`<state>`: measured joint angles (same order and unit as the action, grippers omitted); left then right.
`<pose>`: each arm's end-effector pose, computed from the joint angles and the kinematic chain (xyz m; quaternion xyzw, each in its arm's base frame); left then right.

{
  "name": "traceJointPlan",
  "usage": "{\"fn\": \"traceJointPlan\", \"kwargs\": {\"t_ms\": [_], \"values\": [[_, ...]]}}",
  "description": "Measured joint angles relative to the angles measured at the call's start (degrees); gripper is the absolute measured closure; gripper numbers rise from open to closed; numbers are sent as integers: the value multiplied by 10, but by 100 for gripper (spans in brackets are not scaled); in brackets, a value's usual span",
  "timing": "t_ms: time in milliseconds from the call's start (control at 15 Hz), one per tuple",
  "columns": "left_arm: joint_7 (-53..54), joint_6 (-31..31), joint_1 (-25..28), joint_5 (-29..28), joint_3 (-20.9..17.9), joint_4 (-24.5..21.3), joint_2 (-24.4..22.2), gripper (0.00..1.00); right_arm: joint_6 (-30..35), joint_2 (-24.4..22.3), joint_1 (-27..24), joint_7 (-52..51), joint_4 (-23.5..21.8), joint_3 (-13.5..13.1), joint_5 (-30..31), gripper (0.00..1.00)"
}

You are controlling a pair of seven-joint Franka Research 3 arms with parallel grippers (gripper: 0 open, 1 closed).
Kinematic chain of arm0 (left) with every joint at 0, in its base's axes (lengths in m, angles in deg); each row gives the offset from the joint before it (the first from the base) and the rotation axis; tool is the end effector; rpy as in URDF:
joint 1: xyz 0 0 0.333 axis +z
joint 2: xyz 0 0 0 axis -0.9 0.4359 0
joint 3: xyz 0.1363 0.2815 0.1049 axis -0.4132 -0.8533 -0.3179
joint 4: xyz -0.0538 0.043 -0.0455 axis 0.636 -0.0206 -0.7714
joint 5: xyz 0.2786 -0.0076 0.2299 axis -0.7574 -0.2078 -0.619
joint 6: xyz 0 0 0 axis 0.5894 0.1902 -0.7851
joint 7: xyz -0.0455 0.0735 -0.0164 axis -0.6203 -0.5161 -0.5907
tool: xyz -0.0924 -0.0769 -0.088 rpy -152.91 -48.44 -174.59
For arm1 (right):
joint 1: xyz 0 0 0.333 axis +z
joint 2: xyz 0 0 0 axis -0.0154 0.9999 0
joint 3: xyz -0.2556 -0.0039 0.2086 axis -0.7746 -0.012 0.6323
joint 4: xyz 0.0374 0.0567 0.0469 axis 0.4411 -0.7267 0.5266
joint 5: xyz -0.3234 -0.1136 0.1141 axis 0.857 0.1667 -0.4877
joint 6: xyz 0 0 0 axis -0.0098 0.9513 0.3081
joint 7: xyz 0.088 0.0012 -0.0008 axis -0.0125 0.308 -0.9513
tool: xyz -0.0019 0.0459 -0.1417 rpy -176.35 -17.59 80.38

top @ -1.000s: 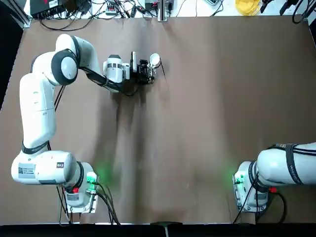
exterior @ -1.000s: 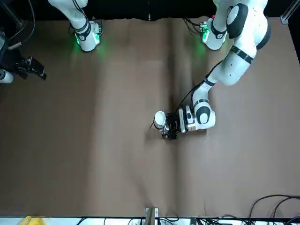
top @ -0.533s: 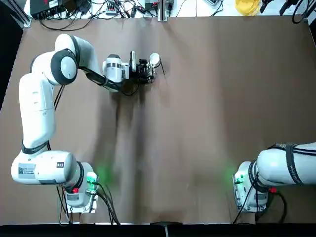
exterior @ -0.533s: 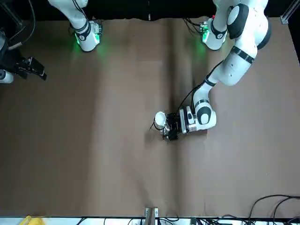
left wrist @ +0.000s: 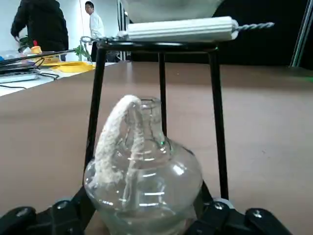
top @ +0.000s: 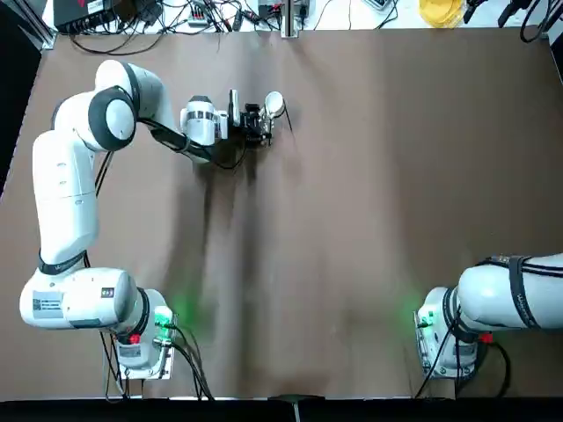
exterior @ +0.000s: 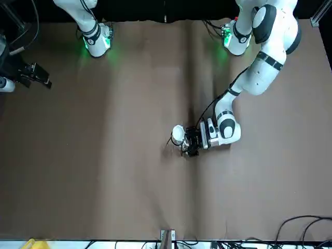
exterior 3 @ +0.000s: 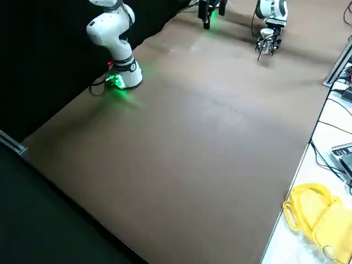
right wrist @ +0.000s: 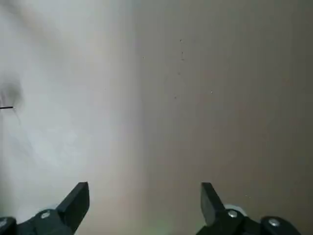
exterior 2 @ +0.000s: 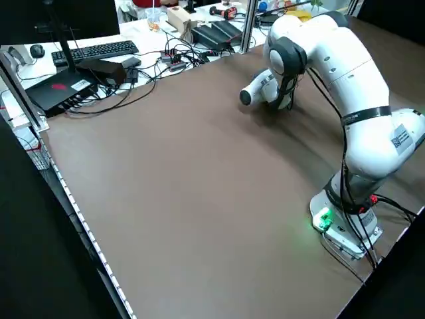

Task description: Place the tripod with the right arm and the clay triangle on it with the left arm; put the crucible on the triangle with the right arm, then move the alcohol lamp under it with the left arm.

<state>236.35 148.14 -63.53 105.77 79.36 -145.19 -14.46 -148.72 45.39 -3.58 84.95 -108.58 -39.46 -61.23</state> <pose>0.5710 -0.3033 0.0801 0.5837 -0.5216 0.4600 0.4189 0.4881 0.0163 0.6003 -0.9990 0.0349 0.0111 0.0270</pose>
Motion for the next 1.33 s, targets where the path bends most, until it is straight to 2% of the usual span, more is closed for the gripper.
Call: {"fn": "traceJointPlan", "kwargs": {"t_ms": [267,400,1333], "values": [[0,-3,2,0,0,2,0,9,0,0,0,0,0,0,0,0],[0,-4,2,0,0,2,0,1,0,0,0,0,0,0,0,0],[-1,-9,46,-24,0,-9,-21,1,0,0,0,0,0,0,0,0]]}}
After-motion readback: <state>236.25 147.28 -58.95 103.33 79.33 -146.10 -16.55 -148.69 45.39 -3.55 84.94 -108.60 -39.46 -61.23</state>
